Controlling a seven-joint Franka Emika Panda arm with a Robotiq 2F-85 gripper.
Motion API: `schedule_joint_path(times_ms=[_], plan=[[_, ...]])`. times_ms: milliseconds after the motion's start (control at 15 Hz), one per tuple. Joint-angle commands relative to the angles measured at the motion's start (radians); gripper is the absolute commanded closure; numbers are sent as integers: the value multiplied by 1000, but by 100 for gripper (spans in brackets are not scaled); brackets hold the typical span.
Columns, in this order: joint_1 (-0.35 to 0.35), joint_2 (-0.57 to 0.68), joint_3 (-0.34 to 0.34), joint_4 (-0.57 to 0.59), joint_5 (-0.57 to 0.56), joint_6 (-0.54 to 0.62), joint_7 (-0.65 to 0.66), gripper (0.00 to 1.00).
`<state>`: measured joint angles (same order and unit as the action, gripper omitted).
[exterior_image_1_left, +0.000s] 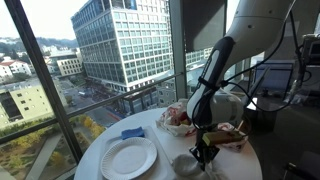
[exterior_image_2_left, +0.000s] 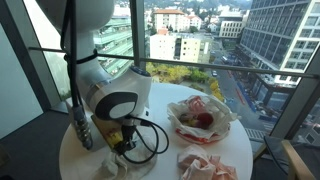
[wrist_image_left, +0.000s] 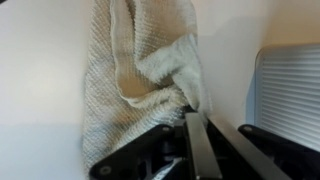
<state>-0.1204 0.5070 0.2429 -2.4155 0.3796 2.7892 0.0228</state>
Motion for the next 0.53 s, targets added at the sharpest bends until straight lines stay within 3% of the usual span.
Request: schedule_joint_path(times_ms=[0, 133, 467], plan=[[75, -23, -31, -19, -20, -1, 43, 68], [124, -35, -60, -28, -42, -1, 84, 61], [250, -30, -164, -27, -149, -2, 203, 24]])
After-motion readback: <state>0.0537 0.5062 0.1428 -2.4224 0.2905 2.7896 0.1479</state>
